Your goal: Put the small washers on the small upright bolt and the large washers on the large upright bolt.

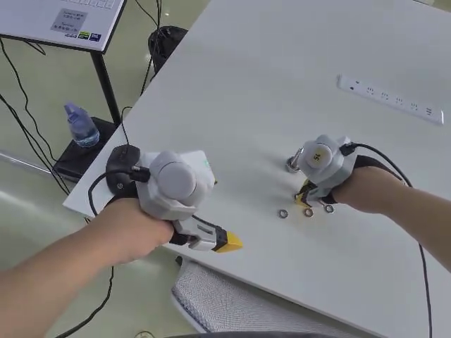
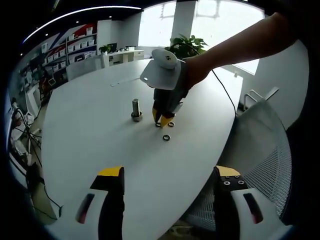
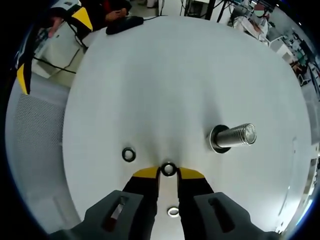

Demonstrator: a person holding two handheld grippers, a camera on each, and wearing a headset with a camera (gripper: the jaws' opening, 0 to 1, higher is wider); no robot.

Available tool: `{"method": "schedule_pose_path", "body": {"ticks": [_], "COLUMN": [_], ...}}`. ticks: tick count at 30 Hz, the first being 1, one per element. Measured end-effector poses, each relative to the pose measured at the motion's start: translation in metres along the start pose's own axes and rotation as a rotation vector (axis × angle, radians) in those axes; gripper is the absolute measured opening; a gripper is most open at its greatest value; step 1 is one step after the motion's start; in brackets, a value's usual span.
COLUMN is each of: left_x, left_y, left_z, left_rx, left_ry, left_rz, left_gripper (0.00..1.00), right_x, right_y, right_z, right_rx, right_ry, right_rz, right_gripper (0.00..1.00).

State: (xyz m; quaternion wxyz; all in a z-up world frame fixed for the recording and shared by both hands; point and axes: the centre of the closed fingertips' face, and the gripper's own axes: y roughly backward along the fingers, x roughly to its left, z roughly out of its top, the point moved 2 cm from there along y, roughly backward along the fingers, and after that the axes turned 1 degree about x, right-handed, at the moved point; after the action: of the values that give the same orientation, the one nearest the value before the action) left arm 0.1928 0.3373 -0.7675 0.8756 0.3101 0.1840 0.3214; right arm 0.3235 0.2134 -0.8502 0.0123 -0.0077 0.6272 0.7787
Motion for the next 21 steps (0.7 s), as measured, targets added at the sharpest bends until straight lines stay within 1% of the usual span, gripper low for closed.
{"method": "schedule_pose_path", "body": {"ticks": [5, 12, 14, 21], "left_x": [-0.0003, 0.0008, 0.0006, -0.0001], "left_y": [0.0001, -0.0004, -0.0008, -0.0015], "left_z": [-0.0001, -0.0009, -0.0008, 0.0000], "left_rx": [0.002, 0.008, 0.009, 0.009], "left_ry": [0.001, 0.003, 0.003, 0.003], "left_rz": [0.000, 0.002, 0.002, -0.002], "left_gripper": [0.71, 0.70, 0.70, 0.69], "right_x": [0.0013, -0.0011, -0.0009, 0.0000], "right_y": [0.0009, 0.0001, 0.0002, 0.0014], "right_z": [-0.0005, -0.0018, -0.0018, -0.0019], "right_rx": [0.006, 0.014, 0.019, 0.016], "right_ry": [0.040, 0.065, 0.095, 0.071], "right_rz": [0.001, 0.013, 0.013, 0.018], "right_gripper": [0.15, 0.15, 0.15, 0.13]}}
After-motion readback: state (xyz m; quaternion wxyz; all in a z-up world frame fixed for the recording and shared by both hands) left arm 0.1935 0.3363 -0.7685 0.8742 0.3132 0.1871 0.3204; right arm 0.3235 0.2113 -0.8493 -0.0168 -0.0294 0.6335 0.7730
